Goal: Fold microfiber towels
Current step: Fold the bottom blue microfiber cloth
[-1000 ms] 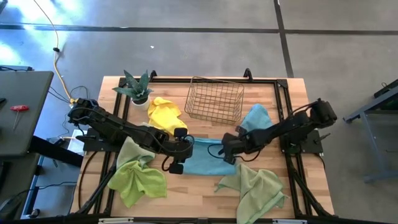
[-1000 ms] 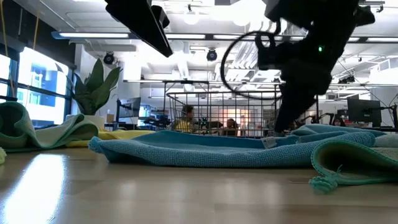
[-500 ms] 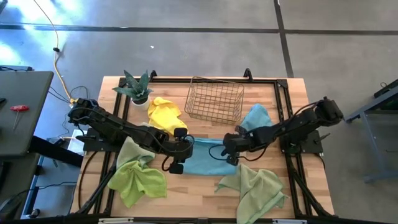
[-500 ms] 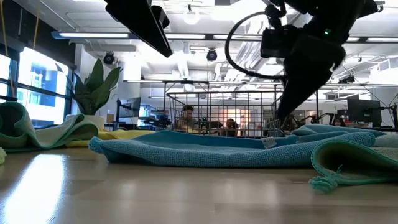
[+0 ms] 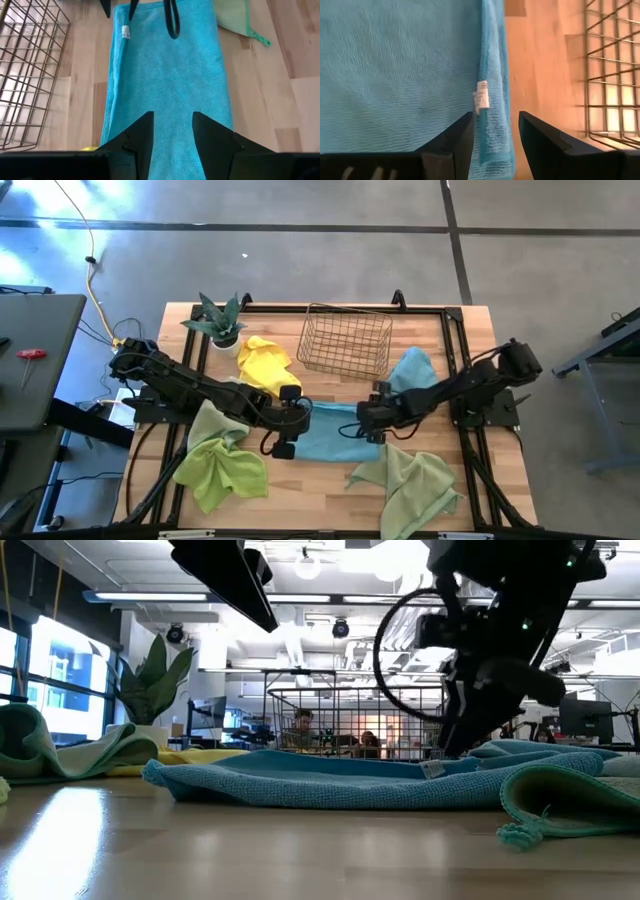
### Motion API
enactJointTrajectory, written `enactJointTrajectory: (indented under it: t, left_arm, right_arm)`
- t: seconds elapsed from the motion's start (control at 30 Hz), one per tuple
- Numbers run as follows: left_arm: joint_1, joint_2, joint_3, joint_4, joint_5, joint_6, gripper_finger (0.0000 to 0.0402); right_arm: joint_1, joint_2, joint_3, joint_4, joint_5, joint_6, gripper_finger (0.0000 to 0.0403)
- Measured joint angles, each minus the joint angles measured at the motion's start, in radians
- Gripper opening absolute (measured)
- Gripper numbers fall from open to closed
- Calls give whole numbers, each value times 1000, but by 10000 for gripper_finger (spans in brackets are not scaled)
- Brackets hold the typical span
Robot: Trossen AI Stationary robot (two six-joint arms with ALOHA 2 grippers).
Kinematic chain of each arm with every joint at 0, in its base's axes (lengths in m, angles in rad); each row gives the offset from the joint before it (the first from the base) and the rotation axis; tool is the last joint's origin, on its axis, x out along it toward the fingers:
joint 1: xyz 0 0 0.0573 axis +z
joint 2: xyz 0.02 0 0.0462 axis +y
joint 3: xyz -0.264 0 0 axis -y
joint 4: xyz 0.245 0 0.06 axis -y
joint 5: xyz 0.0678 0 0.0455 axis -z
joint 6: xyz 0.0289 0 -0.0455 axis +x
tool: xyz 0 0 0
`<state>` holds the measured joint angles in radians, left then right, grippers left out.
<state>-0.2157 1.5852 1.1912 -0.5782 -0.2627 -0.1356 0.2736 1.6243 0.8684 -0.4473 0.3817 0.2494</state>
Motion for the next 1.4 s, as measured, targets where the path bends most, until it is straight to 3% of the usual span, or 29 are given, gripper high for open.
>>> enactJointTrajectory:
  t: [0.53, 0.67, 0.9, 1.13, 1.4]
  left_arm:
    - [0, 0, 0, 0, -10, -9, 126]
    - [-1, 0, 0, 0, -10, -11, 126]
    - [-1, 0, 0, 0, -10, -11, 126]
    - [-1, 0, 0, 0, -10, -11, 126]
    - [-1, 0, 0, 0, -10, -12, 126]
  right_arm:
    - [-66, 67, 0, 4, 7, -24, 147]
    - [-71, 67, 0, 4, -3, -23, 117]
    - [-71, 66, 0, 5, -156, -13, 9]
    - [-70, 39, 0, -3, -174, 95, 2]
    - [-70, -96, 0, -52, -193, 264, 1]
